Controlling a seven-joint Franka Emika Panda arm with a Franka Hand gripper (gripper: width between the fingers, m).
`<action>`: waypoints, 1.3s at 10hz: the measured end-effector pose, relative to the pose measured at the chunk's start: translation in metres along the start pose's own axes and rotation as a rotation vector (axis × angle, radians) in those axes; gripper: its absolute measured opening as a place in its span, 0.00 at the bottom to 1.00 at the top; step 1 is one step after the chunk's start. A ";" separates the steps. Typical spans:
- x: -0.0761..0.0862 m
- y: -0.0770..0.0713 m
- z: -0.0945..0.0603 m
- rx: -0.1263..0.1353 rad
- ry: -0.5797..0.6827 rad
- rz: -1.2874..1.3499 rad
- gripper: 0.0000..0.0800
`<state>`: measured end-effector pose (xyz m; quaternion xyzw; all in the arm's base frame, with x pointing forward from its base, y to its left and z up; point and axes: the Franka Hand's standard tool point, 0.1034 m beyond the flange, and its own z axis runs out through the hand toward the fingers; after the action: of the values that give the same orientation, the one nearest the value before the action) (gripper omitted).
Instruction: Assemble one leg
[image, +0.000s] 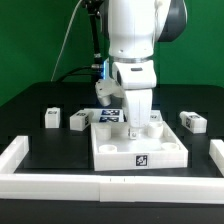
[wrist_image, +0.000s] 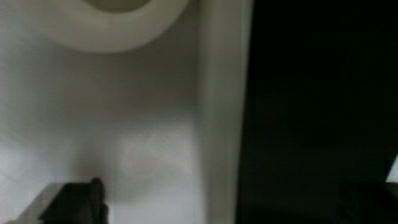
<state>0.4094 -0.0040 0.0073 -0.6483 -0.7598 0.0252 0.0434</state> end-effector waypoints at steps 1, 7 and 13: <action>-0.006 0.001 0.000 -0.009 0.001 -0.008 0.81; -0.014 0.001 0.000 -0.009 0.003 0.043 0.34; -0.014 0.004 -0.002 -0.022 0.002 0.043 0.08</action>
Offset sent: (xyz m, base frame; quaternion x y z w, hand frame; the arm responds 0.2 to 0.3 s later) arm 0.0042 0.0064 0.0098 0.0100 0.0069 0.0743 0.9972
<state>0.4154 -0.0173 0.0082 -0.6649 -0.7459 0.0172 0.0362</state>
